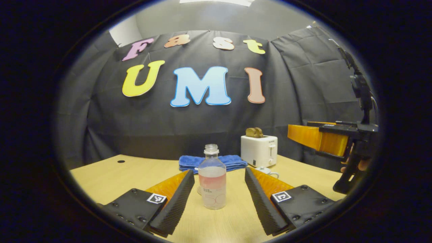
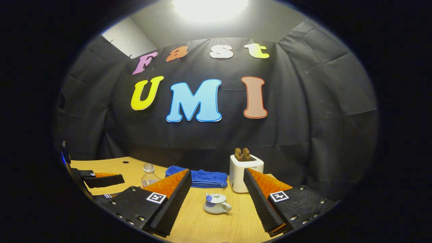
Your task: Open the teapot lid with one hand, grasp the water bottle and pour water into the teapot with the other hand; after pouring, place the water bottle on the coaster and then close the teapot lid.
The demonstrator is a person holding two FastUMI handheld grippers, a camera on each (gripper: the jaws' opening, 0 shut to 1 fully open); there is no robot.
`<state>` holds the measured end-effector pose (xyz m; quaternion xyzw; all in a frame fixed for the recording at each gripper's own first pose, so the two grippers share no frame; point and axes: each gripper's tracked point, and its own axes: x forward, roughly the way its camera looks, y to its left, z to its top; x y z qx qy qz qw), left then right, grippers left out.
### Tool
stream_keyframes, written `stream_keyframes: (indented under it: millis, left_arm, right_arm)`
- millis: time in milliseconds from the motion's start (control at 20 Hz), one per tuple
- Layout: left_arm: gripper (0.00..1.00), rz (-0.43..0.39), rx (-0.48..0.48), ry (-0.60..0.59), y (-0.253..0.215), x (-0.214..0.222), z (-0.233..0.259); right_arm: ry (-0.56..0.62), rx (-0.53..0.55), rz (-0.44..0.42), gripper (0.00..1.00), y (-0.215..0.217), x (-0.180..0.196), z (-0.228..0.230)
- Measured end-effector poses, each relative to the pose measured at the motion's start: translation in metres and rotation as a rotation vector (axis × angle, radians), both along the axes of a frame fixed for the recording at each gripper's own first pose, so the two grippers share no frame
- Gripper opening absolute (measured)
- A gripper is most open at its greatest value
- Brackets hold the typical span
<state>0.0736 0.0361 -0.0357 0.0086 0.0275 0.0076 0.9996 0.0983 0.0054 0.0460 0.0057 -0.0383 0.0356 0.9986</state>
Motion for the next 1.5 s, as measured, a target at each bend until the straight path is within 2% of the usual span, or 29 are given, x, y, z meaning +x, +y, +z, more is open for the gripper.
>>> stream_keyframes:
  millis: [250,600,750,950,1000,1150,1200,1300,1350,1400,1500]
  left_arm:
    - [1.00,-0.017,-0.019,0.052,0.004,0.029,-0.025]
    - [1.00,-0.009,0.013,0.124,0.018,0.064,-0.058]
    - [1.00,-0.022,-0.002,0.175,0.020,0.078,-0.074]
    - [1.00,-0.028,0.005,0.199,0.021,0.088,-0.082]
    - [1.00,-0.028,0.008,0.191,0.020,0.090,-0.082]
    - [1.00,-0.029,-0.003,0.163,0.021,0.098,-0.077]
    - [1.00,-0.031,-0.009,0.158,0.019,0.099,-0.077]
    - [1.00,-0.032,-0.023,0.138,0.018,0.102,-0.074]
    - [1.00,-0.036,-0.027,0.139,0.017,0.102,-0.073]
    - [0.99,-0.039,-0.029,0.139,0.016,0.102,-0.074]
    - [0.94,-0.040,-0.019,0.146,0.014,0.103,-0.074]
  right_arm:
    - [0.063,-0.013,0.072,0.95,0.022,0.045,-0.025]
    - [0.189,0.004,0.087,0.95,0.035,0.111,-0.088]
    - [0.239,0.046,0.079,0.96,0.032,0.130,-0.109]
    - [0.269,0.040,0.060,0.95,0.027,0.151,-0.125]
    - [0.280,0.034,0.058,0.88,0.027,0.155,-0.131]
    - [0.310,0.021,0.056,0.85,0.029,0.162,-0.141]
    - [0.320,0.013,0.055,0.75,0.030,0.163,-0.146]
    - [0.302,-0.020,0.037,0.74,0.027,0.165,-0.144]
    - [0.303,-0.024,0.035,0.67,0.027,0.169,-0.145]
    - [0.305,-0.026,0.031,0.50,0.026,0.166,-0.145]
    - [0.313,-0.025,0.029,0.50,0.026,0.167,-0.145]
